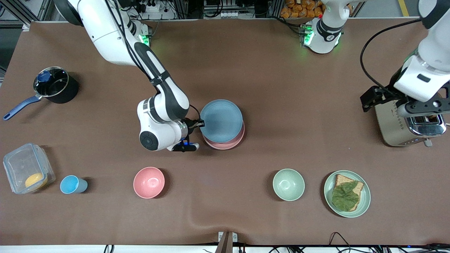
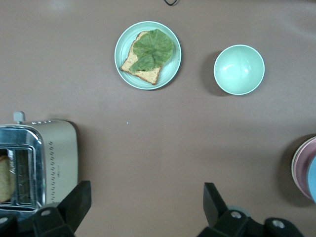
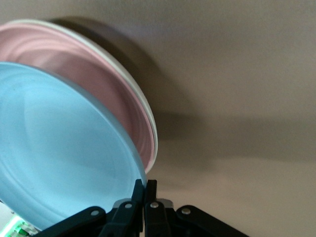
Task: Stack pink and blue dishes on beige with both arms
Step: 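Lower the blue plate onto the pink plate and open the right gripper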
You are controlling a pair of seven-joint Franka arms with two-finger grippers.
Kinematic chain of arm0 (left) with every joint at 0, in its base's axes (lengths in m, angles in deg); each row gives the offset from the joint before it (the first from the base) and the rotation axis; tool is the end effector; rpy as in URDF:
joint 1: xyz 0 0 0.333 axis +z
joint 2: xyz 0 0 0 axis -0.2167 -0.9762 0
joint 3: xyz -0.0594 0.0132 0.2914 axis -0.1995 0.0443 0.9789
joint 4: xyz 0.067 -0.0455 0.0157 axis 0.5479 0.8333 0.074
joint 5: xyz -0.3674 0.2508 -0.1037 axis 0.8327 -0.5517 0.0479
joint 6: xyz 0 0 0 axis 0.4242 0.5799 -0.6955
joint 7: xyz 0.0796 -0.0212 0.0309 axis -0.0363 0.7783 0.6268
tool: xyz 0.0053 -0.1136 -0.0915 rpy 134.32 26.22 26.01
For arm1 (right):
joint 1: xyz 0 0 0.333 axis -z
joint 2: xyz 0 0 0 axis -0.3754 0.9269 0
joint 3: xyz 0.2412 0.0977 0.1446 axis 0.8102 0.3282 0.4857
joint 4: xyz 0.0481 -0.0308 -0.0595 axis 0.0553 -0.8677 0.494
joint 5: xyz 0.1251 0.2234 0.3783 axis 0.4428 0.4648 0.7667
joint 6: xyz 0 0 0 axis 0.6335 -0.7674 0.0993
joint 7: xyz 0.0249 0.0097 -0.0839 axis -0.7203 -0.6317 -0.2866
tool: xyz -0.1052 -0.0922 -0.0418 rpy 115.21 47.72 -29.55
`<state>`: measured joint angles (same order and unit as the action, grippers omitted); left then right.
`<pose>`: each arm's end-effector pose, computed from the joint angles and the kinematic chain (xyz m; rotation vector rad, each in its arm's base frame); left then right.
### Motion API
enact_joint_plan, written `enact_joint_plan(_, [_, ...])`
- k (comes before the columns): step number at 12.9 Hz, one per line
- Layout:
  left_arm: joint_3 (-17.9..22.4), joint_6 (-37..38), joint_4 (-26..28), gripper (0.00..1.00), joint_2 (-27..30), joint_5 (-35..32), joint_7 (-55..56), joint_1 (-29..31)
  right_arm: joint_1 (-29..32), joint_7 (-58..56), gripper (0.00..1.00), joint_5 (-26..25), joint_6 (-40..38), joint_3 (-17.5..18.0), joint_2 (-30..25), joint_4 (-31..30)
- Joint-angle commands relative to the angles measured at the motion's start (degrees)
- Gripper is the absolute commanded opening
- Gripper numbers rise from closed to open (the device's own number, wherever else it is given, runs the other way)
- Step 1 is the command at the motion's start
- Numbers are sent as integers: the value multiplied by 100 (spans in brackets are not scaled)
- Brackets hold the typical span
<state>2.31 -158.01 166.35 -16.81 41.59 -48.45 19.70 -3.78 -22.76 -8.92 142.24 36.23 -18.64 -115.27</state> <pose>0.6446 -0.1091 0.5714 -3.0655 -0.0299 -0.1364 0.5940 0.3768 0.1213 -2.6818 -0.0048 0.7056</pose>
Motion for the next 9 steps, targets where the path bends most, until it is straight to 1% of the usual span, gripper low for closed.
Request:
enact_joint_plan(1, [36,64,37,100,62,55,-322,-16,-44,43,0,161,41,-50,164,201])
enact_joint_plan(4, [36,29,46,100,45,37,-409,-16,-79,43,0,161,163,-41,226,228])
enact_joint_plan(5, [45,2,46,100,44,63,-549,-7,-97,43,1,170,216,-41,243,236])
enact_joint_plan(6, [132,-7,46,100,36,125,-611,10,-97,43,15,187,251,-41,252,245])
enact_joint_plan(7, [229,-7,46,100,27,134,-621,-7,-97,43,33,187,269,-41,252,245])
enact_joint_plan(8, [238,-24,46,100,1,204,-577,-16,-97,43,82,187,269,-41,252,245])
enact_joint_plan(9, [256,-94,46,100,-95,396,-559,-16,-97,-27,100,187,269,-41,243,245])
